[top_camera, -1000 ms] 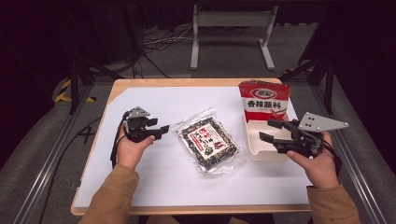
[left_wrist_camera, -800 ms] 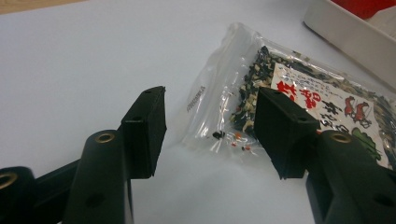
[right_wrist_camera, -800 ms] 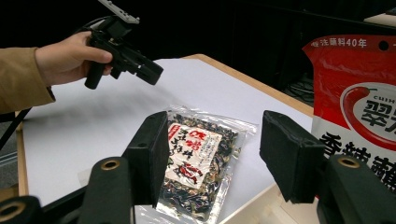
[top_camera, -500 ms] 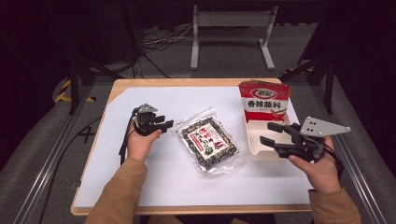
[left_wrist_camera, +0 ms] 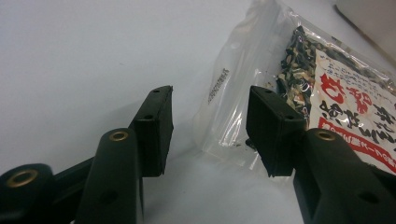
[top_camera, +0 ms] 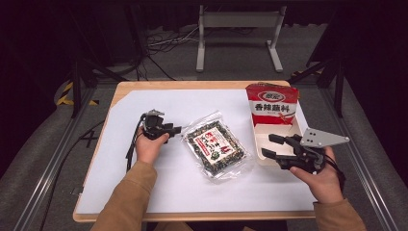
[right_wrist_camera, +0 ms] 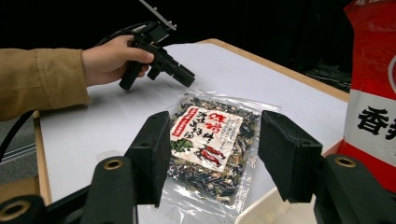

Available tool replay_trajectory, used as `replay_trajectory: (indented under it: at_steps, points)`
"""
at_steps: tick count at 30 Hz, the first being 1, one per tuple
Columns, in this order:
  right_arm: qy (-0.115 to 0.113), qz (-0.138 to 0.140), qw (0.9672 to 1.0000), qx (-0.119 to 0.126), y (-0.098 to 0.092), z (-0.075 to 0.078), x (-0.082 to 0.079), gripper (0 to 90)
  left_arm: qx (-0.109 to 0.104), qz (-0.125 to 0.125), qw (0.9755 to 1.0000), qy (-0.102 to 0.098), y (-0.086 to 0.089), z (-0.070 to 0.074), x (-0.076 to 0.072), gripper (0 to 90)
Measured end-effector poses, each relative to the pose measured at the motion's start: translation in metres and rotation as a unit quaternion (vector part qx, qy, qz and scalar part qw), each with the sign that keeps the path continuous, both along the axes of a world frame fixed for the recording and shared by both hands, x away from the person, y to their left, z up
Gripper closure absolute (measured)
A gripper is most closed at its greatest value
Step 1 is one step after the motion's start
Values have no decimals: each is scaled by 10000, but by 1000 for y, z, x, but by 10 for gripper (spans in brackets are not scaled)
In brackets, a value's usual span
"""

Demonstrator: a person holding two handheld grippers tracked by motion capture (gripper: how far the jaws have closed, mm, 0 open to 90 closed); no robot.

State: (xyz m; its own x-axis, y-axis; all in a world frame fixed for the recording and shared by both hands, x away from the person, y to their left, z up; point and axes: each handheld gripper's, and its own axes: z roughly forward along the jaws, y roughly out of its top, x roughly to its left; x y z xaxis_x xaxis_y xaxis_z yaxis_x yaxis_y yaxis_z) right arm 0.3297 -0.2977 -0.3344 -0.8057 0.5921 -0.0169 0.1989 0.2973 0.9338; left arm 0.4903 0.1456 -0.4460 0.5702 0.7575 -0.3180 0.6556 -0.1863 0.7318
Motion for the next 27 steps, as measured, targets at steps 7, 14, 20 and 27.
replay_trajectory:
  at_steps: [7,14,20,27]
  points:
    - [78,-3,10000,-36,1,-5,-1,443,-245,49,9996,135,1,-7,6,591]
    - [108,-1,9999,-43,1,-8,-1,442,-468,-68,9982,376,-2,-13,10,636]
    - [114,11,9999,-45,2,-8,1,441,-412,-158,9983,370,-8,-12,7,654]
    - [104,11,9999,-96,5,-9,1,438,-332,-106,9985,411,-8,-13,6,704]
